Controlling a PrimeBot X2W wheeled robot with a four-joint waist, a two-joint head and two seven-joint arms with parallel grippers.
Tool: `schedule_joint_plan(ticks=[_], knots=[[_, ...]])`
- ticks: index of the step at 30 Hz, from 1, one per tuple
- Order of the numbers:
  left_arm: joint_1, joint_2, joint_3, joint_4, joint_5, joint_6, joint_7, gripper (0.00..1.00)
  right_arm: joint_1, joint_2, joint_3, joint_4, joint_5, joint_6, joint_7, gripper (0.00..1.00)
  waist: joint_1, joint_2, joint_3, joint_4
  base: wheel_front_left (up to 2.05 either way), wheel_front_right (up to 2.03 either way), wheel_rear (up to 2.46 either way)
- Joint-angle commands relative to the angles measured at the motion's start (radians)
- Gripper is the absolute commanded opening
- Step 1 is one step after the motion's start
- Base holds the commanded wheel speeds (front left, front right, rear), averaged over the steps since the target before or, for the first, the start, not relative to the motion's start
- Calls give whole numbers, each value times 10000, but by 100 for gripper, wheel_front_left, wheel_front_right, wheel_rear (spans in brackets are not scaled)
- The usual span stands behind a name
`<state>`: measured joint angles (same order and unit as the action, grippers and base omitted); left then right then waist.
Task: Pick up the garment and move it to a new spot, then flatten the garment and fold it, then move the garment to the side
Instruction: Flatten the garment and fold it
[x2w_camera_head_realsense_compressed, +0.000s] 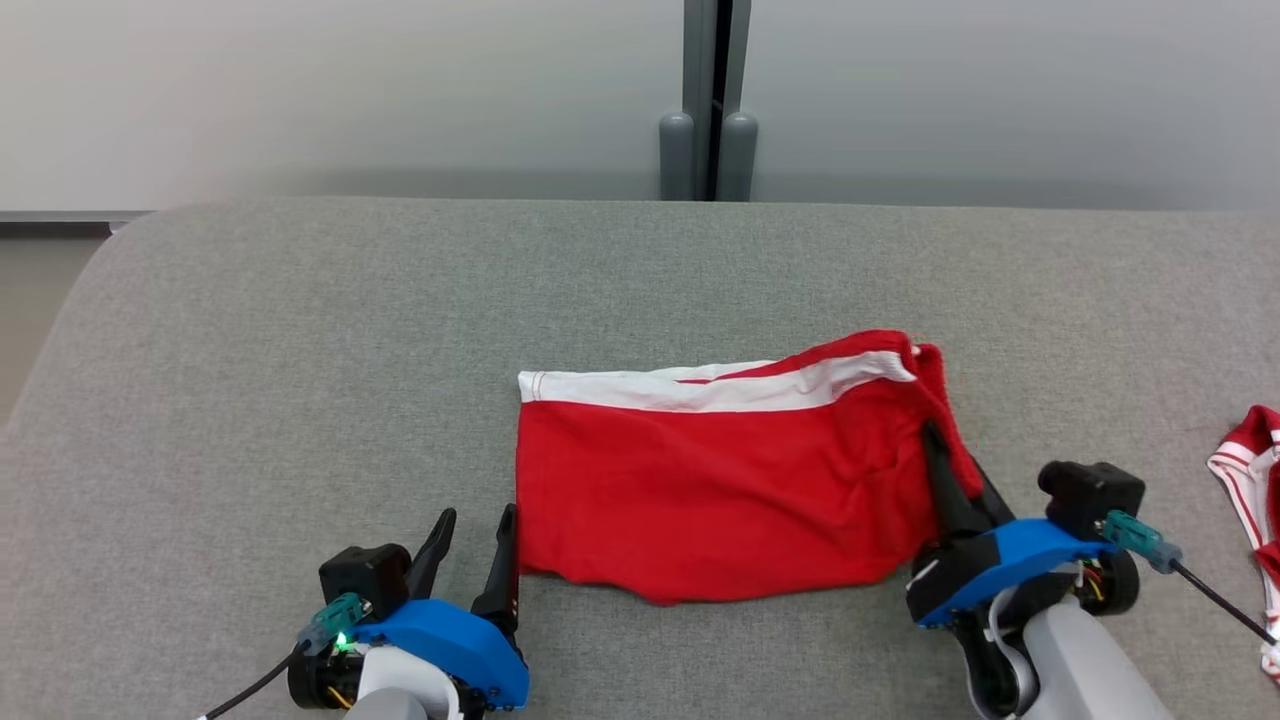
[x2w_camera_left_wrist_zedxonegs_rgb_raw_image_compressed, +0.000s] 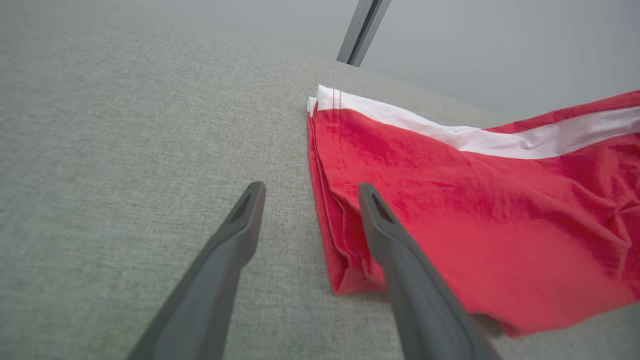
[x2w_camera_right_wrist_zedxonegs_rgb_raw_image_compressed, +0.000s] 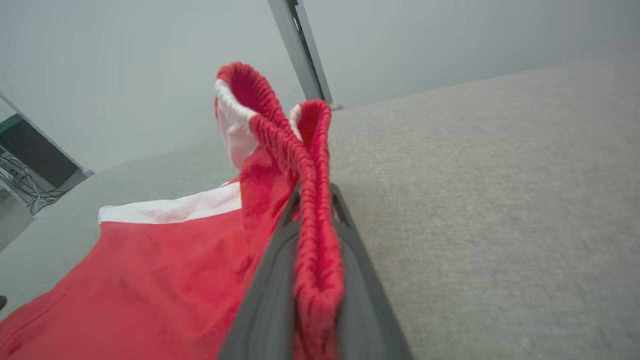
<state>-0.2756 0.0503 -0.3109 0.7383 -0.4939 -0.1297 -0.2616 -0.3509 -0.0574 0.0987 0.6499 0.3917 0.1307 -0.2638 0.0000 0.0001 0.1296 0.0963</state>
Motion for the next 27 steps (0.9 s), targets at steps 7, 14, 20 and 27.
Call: schedule_joint_plan(ticks=[7, 14, 20, 27], knots=[[159, 12, -480, -70, -412, -11, -45, 100, -490, 64, 1911, -360, 1059, 0, -1, 0, 0, -1, -108, 807, 0, 0, 0], [201, 12, -1154, -51, -773, -11, -44, 100, -1201, 55, 2960, 475, 1488, 1, -3, 0, 0, -1, -44, 2293, 0, 0, 0], [142, 5, -1409, -5, -851, -12, -44, 100, -1656, 55, 3093, 1353, 1307, 1, -1, 21, 0, -1, 38, 3387, 0, 0, 0], [139, 3, -1051, -4, -605, -2, -45, 100, -1747, 46, 3701, 1012, 1796, 0, -3, 100, 0, -1, 47, 3434, 0, 0, 0]])
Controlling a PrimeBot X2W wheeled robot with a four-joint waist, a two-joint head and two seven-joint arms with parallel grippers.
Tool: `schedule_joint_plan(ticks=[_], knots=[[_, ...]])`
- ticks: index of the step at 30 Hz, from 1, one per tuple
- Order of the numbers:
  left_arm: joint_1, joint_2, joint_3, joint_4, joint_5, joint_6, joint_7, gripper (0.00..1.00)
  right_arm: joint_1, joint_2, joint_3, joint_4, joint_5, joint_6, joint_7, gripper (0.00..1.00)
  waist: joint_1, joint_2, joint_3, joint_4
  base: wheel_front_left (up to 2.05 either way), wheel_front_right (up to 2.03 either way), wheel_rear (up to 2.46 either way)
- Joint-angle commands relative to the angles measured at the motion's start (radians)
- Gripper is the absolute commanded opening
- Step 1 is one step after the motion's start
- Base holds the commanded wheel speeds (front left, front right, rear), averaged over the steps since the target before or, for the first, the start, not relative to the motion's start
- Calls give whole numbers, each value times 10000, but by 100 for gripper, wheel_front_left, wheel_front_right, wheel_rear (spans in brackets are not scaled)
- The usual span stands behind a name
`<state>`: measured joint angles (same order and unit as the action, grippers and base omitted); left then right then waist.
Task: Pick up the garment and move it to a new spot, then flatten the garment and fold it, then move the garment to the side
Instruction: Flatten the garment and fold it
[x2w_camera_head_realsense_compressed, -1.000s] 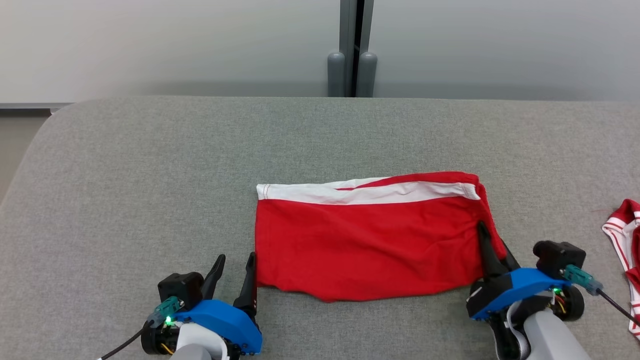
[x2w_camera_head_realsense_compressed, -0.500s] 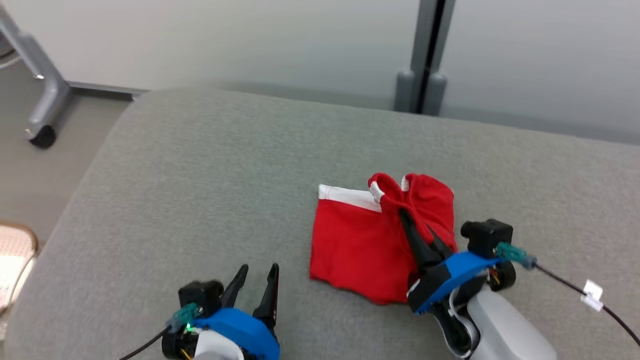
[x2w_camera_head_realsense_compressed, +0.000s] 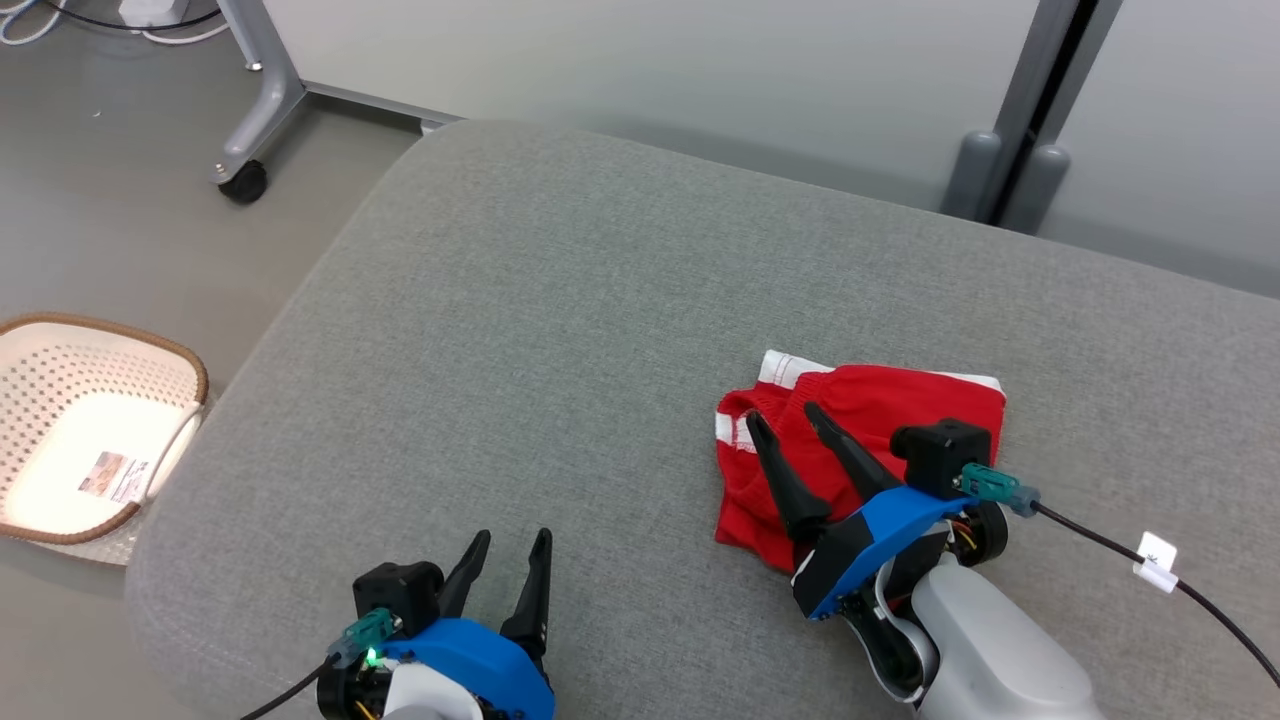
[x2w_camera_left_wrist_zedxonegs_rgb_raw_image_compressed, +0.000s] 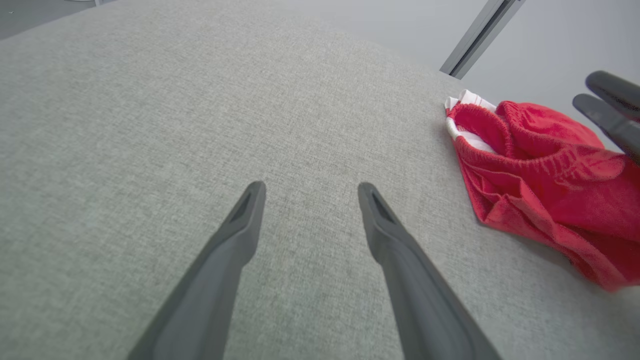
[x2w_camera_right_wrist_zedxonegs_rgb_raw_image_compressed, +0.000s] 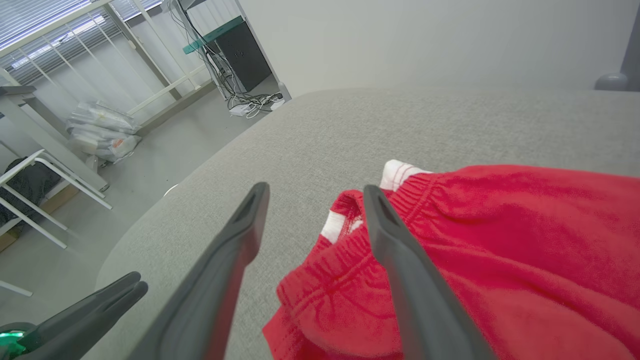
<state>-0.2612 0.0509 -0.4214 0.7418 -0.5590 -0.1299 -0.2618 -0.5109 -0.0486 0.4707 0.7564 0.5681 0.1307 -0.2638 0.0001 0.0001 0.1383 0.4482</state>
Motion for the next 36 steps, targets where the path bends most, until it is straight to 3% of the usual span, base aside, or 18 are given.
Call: schedule_joint_plan(ticks=[1, 5, 12, 18, 25, 36], knots=[[-27, -2, 133, -97, 129, 7, -43, 100, -113, -43, -63, -134, -76, 0, -1, 100, -1, -1, -41, -184, 0, 0, 0], [-57, 2, 525, -517, 521, 114, -42, 100, 225, -43, -634, -759, -651, 0, -3, 100, -1, -1, -114, -771, 0, 0, 0], [312, -1, 1402, -1887, 1840, 621, -42, 100, 1235, -18, -3274, -1885, -3300, 0, -1, 100, -1, -1, -266, -2008, 0, 0, 0], [594, 5, 1771, -2288, 2412, 866, -42, 100, 2121, -24, -4513, -2249, -4213, 0, -1, 100, -1, -1, -414, -2878, 0, 0, 0], [945, 3, 2143, -2415, 2821, 1046, -42, 100, 2780, -22, -4969, -2193, -4627, 0, -1, 100, -1, -1, -599, -3565, 0, 0, 0], [1886, 1, 2678, -2195, 3374, 1120, -42, 100, 3594, -25, -4727, -2063, -4424, 0, -3, 100, -1, -1, -1263, -4233, 0, 0, 0]])
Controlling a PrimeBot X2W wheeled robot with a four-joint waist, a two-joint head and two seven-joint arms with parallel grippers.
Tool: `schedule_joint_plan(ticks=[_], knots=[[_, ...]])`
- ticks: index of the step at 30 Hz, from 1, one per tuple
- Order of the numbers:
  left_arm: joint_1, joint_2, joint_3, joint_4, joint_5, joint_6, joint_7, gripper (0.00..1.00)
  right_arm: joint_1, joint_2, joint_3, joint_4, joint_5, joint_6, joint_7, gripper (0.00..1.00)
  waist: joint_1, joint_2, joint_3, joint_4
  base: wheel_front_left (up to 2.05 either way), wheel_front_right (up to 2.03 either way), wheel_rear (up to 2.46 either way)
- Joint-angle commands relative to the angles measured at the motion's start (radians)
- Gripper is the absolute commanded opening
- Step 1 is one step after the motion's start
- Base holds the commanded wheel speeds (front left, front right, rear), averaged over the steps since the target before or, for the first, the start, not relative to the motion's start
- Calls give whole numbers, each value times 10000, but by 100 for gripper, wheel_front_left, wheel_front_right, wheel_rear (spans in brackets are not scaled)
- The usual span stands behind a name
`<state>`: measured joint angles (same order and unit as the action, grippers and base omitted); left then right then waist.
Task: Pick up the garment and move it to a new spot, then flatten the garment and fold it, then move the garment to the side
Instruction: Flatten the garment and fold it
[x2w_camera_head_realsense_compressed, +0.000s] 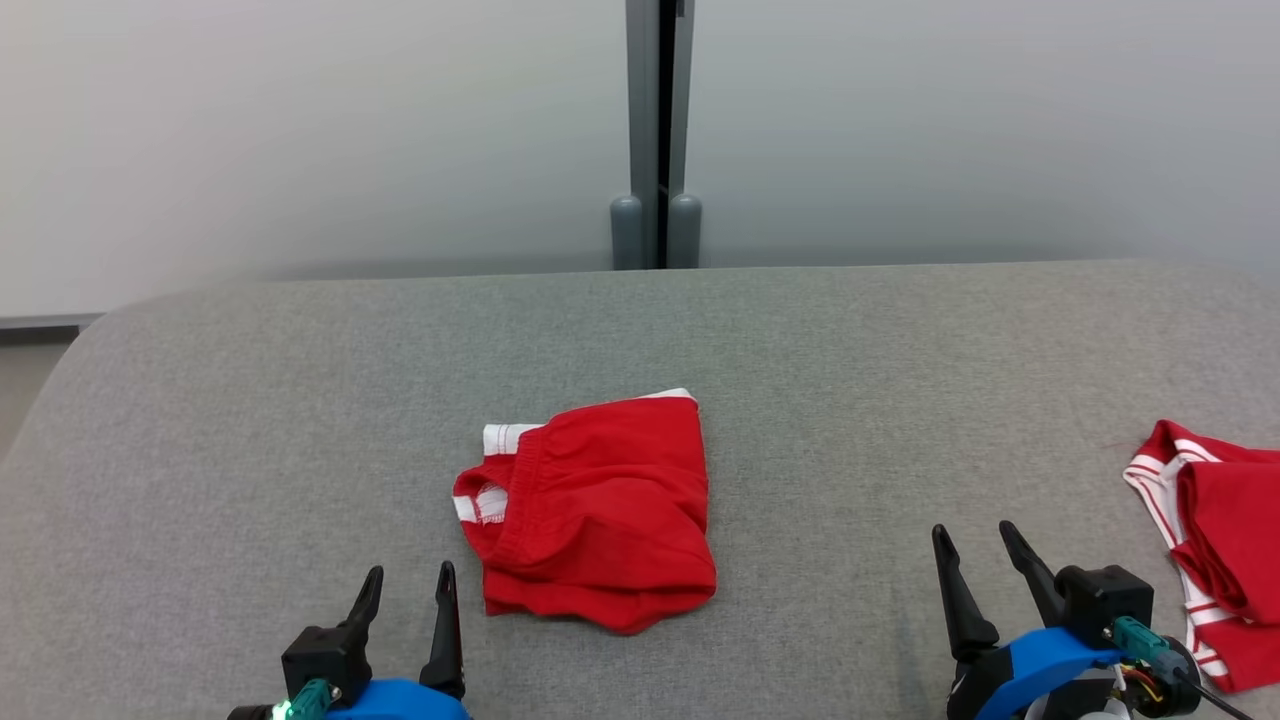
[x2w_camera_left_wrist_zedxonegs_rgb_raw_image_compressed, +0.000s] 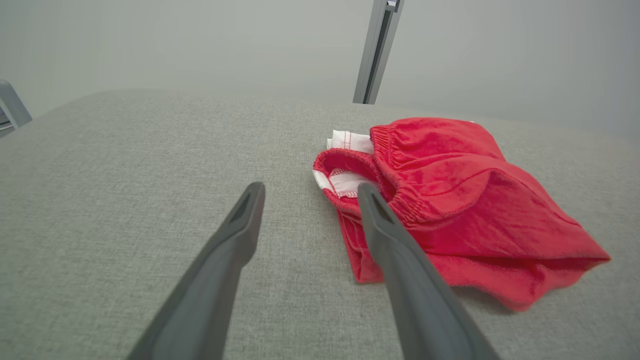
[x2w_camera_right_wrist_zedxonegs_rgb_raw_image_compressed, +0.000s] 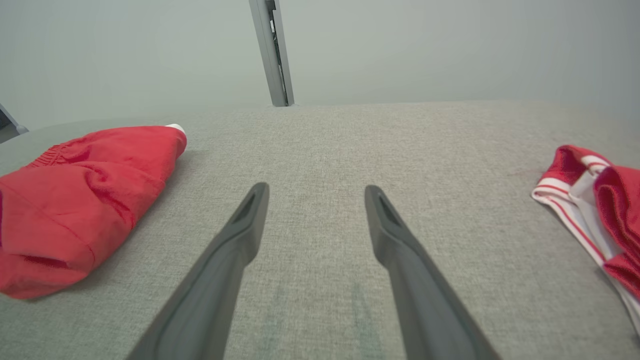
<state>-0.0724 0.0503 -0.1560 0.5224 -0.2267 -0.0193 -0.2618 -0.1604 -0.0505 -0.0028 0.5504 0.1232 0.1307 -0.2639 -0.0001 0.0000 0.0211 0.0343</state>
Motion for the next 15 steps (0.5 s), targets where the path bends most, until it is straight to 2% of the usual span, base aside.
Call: schedule_joint_plan(ticks=[1, 8, 15], knots=[[83, 7, 36, 40, 76, 1, -43, 100, 128, -8, 18, 16, 40, 0, 1, 100, 1, 0, -122, -132, 0, 0, 0], [238, 9, 40, 114, 113, -58, -42, 100, 289, -9, 119, 74, 123, 0, 1, 100, 1, 0, -204, -140, 0, 0, 0], [81, 7, -99, 81, 149, -162, -42, 100, 101, -9, 561, 223, 821, 0, -1, 100, 1, 0, 39, 267, 0, 0, 0]])
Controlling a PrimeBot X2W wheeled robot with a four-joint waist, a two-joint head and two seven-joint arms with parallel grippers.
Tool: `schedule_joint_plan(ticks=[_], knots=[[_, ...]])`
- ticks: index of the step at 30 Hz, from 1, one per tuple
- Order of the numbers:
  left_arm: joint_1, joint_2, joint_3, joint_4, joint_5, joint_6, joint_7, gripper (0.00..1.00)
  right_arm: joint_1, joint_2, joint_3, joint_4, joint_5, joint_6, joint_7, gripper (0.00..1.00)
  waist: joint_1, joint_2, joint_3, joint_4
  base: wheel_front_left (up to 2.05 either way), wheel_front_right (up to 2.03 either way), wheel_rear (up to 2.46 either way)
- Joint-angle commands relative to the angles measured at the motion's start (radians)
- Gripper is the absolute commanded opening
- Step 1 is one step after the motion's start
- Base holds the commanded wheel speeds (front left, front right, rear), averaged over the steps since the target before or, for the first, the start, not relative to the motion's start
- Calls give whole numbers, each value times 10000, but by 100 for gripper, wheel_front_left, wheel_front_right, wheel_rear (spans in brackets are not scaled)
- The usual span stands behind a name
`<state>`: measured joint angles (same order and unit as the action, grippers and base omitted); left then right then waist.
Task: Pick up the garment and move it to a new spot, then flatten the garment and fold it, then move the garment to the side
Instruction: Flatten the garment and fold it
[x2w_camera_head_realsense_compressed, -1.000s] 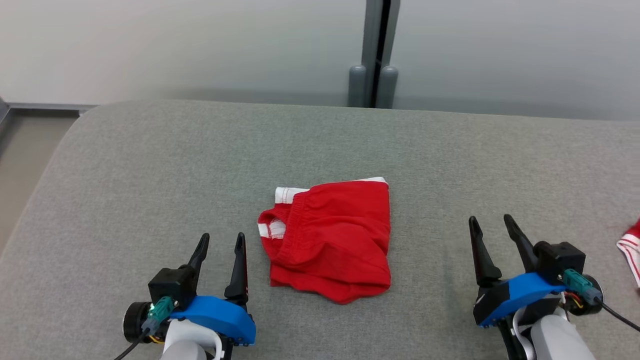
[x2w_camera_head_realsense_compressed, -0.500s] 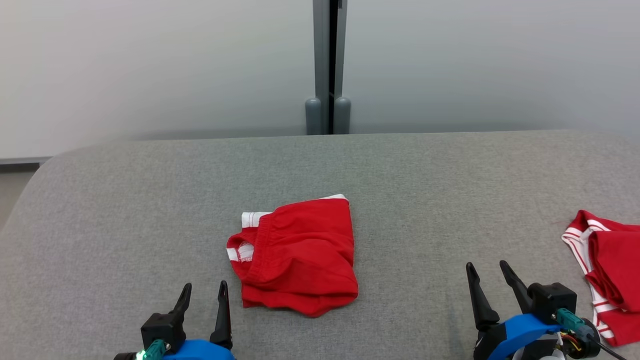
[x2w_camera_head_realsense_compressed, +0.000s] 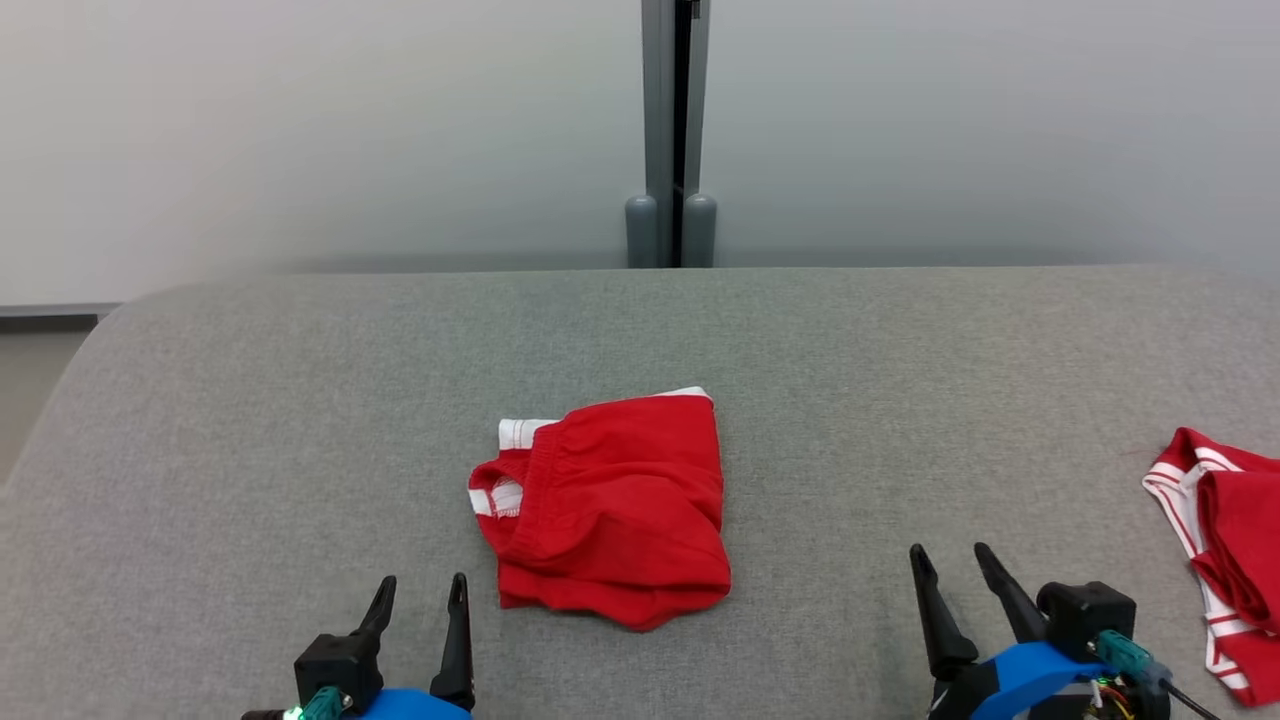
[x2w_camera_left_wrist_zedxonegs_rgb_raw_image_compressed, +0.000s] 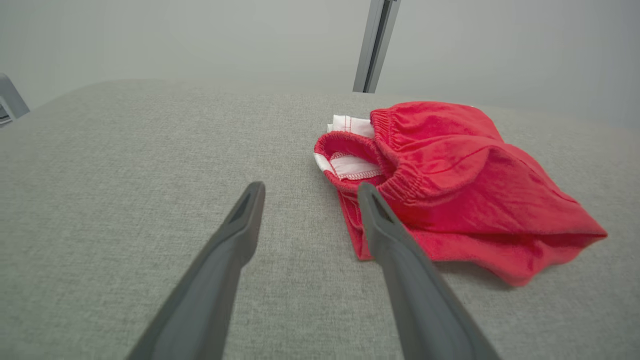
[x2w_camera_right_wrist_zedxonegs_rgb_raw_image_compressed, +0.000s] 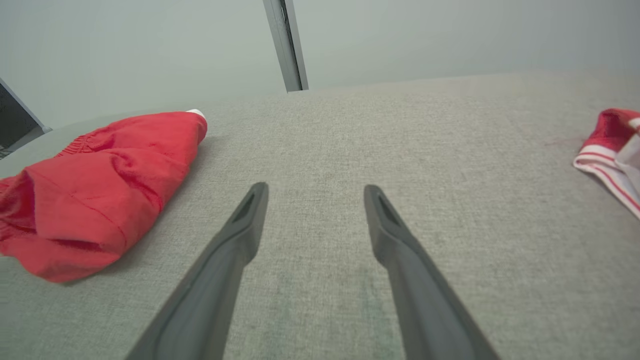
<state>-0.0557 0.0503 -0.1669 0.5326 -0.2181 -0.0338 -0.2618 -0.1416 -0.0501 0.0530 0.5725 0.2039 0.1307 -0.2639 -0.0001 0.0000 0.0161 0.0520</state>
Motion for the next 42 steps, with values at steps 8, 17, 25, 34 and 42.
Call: schedule_joint_plan(ticks=[8, 17, 25, 34, 42], knots=[[-511, 11, -384, -72, -1, -236, -42, 100, -1351, -14, 1278, 568, 1017, 0, -1, 100, 1, 0, 841, 1161, 0, 0, 0], [-595, 5, -473, -201, -236, -179, -42, 100, -1761, -28, 2593, 782, 1171, 0, 1, 100, 1, 0, 1127, 2213, 0, 0, 0], [-521, 4, -485, -328, -372, -156, -42, 100, -1369, -28, 2689, 836, 626, 0, 1, 100, 1, 0, 1193, 2136, 0, 0, 0], [-729, 7, -644, -456, -451, -153, -43, 100, -1192, -22, 3214, 1068, 619, 0, 0, 0, 1, 0, 1260, 1982, 0, 0, 0], [-616, 7, -573, -491, -470, -222, -42, 100, -1310, -19, 4128, 595, 300, 0, 0, 0, 1, 0, 1194, 1927, 0, 0, 0]])
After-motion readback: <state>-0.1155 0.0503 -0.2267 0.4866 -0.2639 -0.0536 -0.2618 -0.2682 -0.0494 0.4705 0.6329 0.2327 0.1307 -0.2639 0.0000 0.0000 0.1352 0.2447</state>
